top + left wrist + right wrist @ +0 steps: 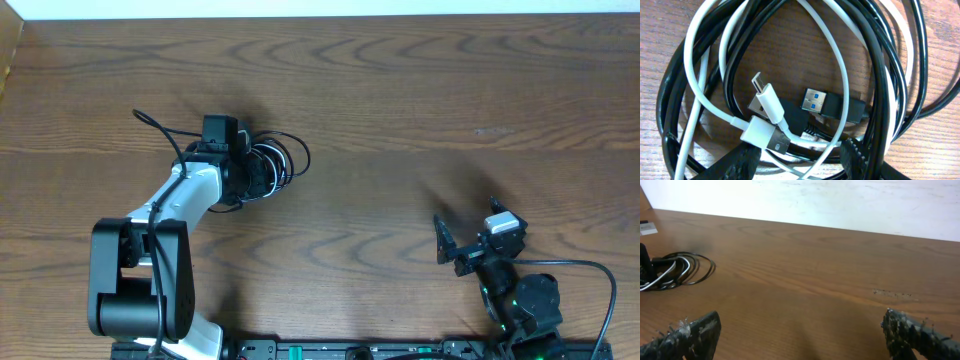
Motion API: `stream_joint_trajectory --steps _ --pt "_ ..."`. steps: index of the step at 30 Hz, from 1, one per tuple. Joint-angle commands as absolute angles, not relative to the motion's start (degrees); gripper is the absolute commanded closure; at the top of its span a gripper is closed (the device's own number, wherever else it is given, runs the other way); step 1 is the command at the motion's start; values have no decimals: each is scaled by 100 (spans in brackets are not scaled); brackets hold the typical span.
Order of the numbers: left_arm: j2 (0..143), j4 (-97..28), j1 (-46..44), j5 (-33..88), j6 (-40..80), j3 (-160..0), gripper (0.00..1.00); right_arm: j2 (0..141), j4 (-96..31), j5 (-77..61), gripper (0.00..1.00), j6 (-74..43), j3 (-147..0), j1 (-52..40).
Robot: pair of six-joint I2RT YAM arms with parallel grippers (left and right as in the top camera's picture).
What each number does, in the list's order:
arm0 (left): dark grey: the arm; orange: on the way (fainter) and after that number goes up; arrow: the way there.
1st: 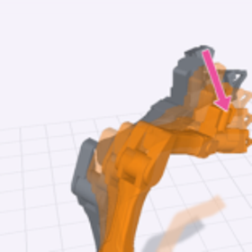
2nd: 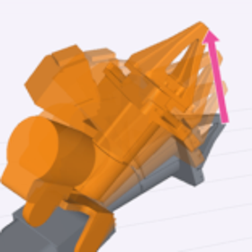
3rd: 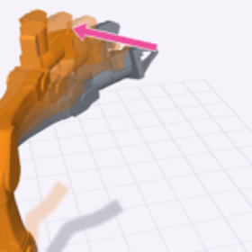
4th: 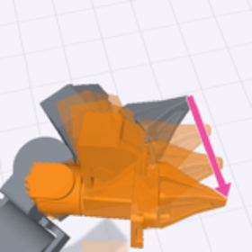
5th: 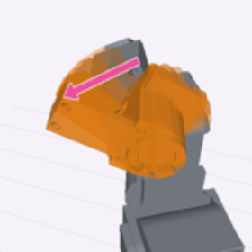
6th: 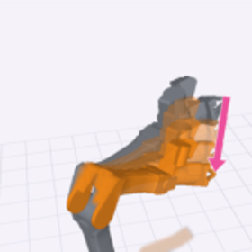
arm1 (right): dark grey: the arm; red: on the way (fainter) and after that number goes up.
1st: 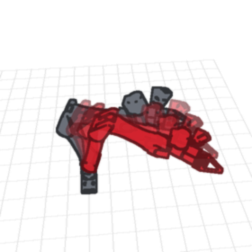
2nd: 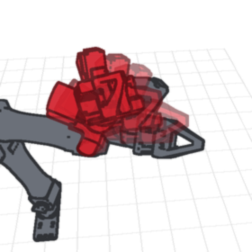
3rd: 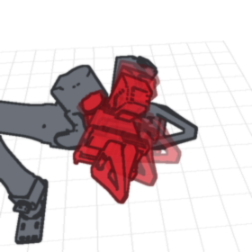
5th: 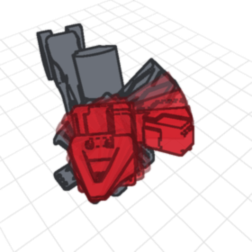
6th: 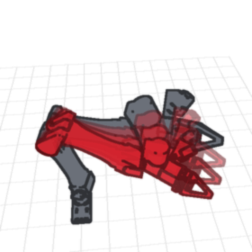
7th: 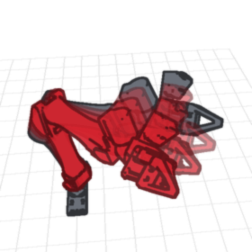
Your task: Untangle cables
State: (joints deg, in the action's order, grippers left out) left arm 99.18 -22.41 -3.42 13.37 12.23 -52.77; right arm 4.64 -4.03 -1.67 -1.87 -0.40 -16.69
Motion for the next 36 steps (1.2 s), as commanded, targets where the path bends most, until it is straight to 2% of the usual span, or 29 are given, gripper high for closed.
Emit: stream_joint_trajectory --steps 1,14,18,22,36 --pt "10012 -2250 -307 1280 1282 -5175 45 458 -429 -145 1 -99 -32 -1691" --pt "10012 -2397 -307 1278 1317 -5175 47 458 -429 -145 1 -102 -32 -1691" --pt "10012 -2458 -307 1278 1345 -5175 62 458 -429 -145 1 -99 -32 -1691" --pt "10012 -2458 -307 1278 1345 -5175 92 458 -429 -145 1 -99 -32 -1691" --pt "10012 -2432 -307 1275 1428 -5175 89 458 -429 -145 1 -99 -32 -1691"
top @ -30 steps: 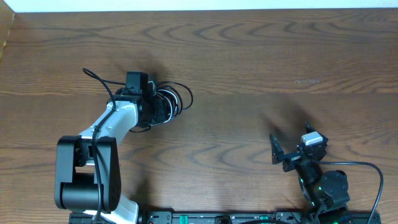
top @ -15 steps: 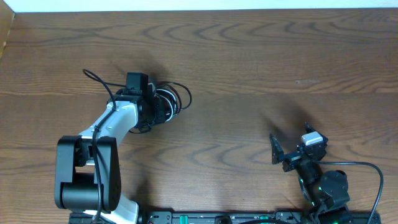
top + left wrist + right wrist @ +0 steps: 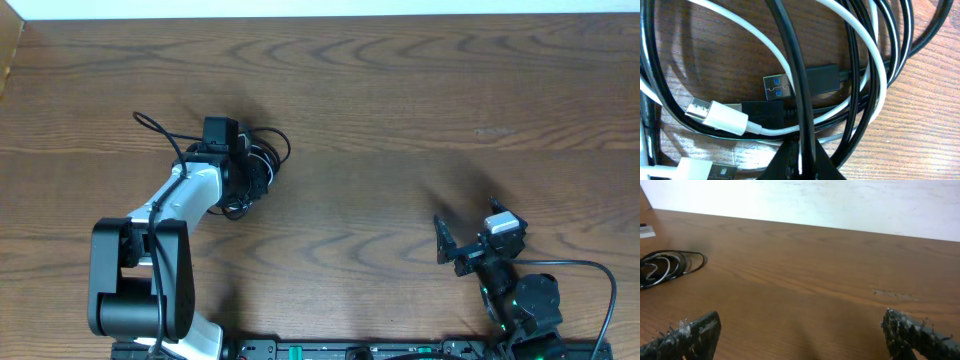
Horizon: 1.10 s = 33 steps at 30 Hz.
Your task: Untangle cables
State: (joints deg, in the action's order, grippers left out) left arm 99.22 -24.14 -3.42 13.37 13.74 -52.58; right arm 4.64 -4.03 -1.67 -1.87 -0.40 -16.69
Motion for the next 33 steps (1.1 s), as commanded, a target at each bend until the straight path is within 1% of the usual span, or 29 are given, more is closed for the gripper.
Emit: stream_joint_trajectory --steps 1,7,9,17,24,33 --pt "10012 -2432 -307 1275 1428 -5175 89 458 -429 -145 1 -102 -32 -1691" --pt "10012 -2429 -307 1273 1428 -5175 83 458 -429 -145 1 -102 -32 -1691" --pt "10012 -2429 -307 1273 1428 -5175 73 458 -429 -145 1 -99 -32 -1691" --pt "10012 -2432 -307 1273 1428 -5175 60 458 -429 -145 1 -99 -32 -1691" --pt "10012 -2429 -307 1234 1428 -5175 47 458 -429 -145 1 -102 -32 -1691" --pt "10012 -2425 -342 1238 1538 -5175 47 458 -429 -145 1 -102 -32 -1691"
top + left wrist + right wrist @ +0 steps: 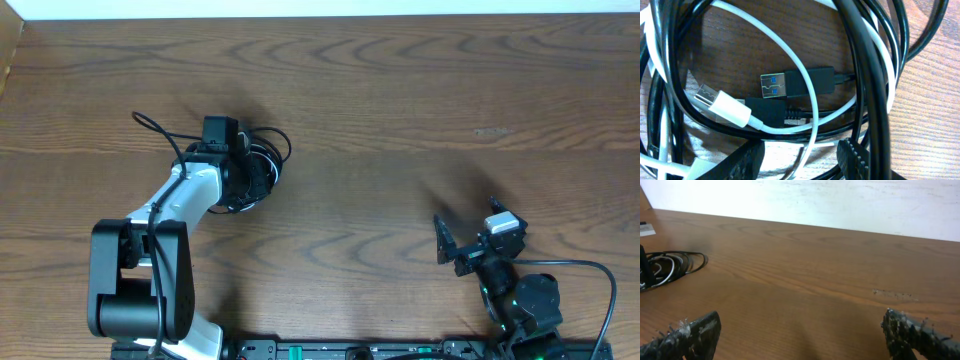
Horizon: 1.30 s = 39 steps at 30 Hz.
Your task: Untangle cables
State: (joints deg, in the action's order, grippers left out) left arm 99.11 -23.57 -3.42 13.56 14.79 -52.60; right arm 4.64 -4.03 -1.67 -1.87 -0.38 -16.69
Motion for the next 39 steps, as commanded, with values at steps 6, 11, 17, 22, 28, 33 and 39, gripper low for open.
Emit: stream_joint_trajectory --steps 6,11,17,22,28,33,39 --pt "10012 -2414 -399 1238 1535 -5175 53 458 -429 -145 1 -99 -32 -1691" --pt "10007 -2412 -399 1236 1535 -5183 92 458 -429 -145 1 -102 -32 -1691" --pt "9741 -2578 -392 1236 1533 -5395 92 458 -429 -145 1 -102 -32 -1691" --pt "9126 -2676 -392 1234 1533 -5426 67 458 -429 -145 1 -99 -32 -1691" --pt "8305 -2655 -395 1236 1538 -5426 58 458 -429 -145 1 -102 -32 -1691" --pt "8287 -2628 -395 1234 1535 -5424 63 458 -429 -145 1 -102 -32 -1691" --pt "8707 -2611 -395 1234 1535 -5424 71 458 -429 -145 1 -102 -32 -1691"
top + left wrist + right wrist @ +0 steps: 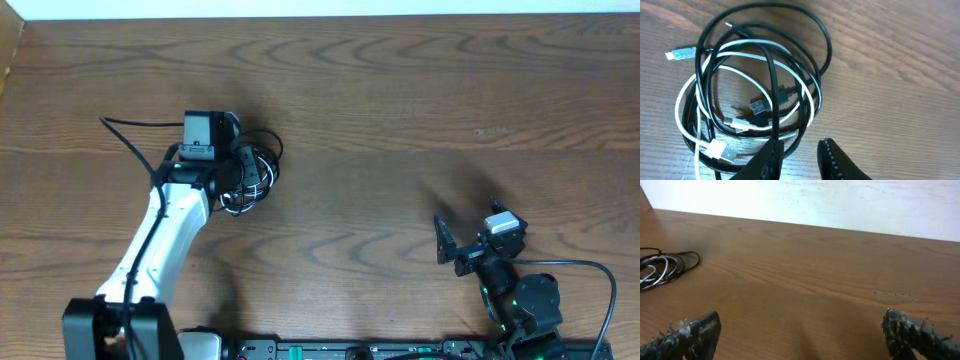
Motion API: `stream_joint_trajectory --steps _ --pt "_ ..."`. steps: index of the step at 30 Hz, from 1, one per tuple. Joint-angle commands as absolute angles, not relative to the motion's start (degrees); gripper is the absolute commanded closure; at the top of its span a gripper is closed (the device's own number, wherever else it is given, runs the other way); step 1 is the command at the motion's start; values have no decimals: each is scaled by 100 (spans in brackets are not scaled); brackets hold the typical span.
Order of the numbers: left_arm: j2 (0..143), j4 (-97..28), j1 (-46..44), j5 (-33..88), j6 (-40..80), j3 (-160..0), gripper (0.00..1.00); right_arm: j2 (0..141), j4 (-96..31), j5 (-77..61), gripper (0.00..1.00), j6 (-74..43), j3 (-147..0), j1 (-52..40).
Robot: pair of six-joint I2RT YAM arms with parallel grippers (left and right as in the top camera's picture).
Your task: Untangle cables
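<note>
A tangle of black and white cables (254, 173) lies left of the table's middle. The left wrist view shows its loops (755, 95), a black USB plug with a blue tongue (760, 106) and a white USB plug (722, 151). My left gripper (232, 166) hangs above the tangle's near edge, fingers a narrow gap apart (801, 146) with bare wood between them. One black strand runs up to its left fingertip. Far to the right, my right gripper (468, 226) stands open and empty (800, 330); the tangle (665, 265) shows small at its left.
The wooden table (400, 100) runs to a white wall along the far edge. The right arm's black lead (590, 268) curves off by the front right corner.
My left gripper, then low over the plugs with fingers wide, now sits higher and further left with fingers closer together. The tangle lies a little further left. The right arm has not moved.
My left gripper was open low over the tangle, whose loops spread out to the right. Then it was shut on a black strand and the loops lay drawn in leftward. Then it was open again over the plugs, and now it sits raised and back.
</note>
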State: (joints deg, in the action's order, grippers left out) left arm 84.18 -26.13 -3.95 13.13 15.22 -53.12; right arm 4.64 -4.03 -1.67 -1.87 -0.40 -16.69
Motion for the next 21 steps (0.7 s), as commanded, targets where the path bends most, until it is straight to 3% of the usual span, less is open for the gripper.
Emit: stream_joint_trajectory --steps 1,5,6,9,13,16,19,21 --pt "8790 -2609 -392 1234 1533 -5424 66 458 -429 -145 1 -99 -32 -1691" --pt "9100 -2554 -395 1157 1533 -5424 62 458 -429 -145 1 -102 -32 -1691" --pt "9159 -2519 -392 1144 1535 -5424 66 458 -429 -145 1 -99 -32 -1691" --pt "9192 -2421 -392 1151 1535 -5424 92 458 -429 -145 1 -102 -32 -1691" --pt "9105 -2200 -392 1649 1531 -5424 93 458 -429 -145 1 -99 -32 -1691" --pt "9030 -1905 -392 2869 1531 -5424 92 458 -429 -145 1 -102 -32 -1691" --pt "9030 -1686 -395 3785 1535 -5424 85 458 -429 -145 1 -99 -32 -1691" --pt "9030 -1712 -395 3979 1540 -5424 85 458 -429 -145 1 -102 -32 -1691"
